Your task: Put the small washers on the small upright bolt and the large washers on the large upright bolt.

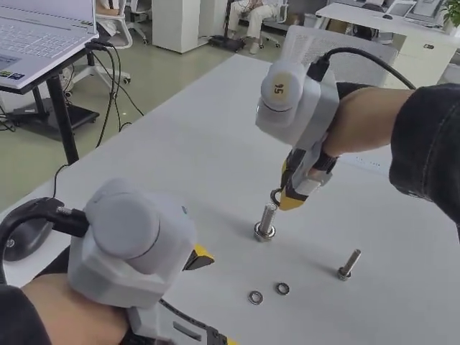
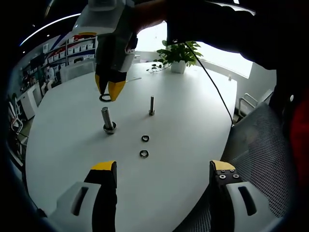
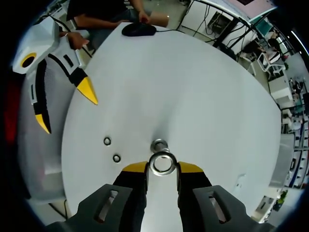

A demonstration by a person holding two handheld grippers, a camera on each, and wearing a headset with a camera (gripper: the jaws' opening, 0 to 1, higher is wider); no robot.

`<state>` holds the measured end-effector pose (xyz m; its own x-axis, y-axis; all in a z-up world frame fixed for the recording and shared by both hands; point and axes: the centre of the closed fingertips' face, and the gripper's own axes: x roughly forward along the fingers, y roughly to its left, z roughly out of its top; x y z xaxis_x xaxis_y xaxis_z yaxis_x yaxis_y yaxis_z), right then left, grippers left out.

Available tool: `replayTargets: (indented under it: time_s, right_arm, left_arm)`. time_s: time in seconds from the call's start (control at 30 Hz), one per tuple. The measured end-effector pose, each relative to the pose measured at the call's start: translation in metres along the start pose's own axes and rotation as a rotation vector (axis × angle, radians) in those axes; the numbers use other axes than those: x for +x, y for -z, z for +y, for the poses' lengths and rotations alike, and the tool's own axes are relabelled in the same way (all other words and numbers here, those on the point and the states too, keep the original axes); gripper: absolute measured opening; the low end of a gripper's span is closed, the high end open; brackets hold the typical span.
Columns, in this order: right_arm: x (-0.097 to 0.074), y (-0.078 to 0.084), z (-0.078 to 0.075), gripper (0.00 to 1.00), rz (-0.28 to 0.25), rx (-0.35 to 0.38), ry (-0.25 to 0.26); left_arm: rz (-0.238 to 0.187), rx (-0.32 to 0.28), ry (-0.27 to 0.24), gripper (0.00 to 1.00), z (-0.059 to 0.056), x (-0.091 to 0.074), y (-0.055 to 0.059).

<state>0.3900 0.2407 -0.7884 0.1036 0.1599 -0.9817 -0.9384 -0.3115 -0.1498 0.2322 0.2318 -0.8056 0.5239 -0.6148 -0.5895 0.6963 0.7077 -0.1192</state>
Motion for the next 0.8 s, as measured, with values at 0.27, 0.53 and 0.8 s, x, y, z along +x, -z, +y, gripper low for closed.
replayTargets:
  time_s: [0.27, 0.53, 0.8]
  right_arm:
    - [0.009, -0.004, 0.001, 0.24, 0.017, -0.02, -0.02]
    - [0.015, -0.004, 0.0, 0.24, 0.033, -0.023, -0.032]
    - [0.021, -0.003, 0.0, 0.24, 0.043, -0.024, -0.046]
  left_arm:
    - [-0.029, -0.005, -0.024, 0.78, 0.005, -0.003, -0.005]
    - [-0.056, -0.014, -0.047, 0.76, 0.01, -0.007, -0.009]
    - [-0.069, -0.016, -0.052, 0.76, 0.011, -0.008, -0.01]
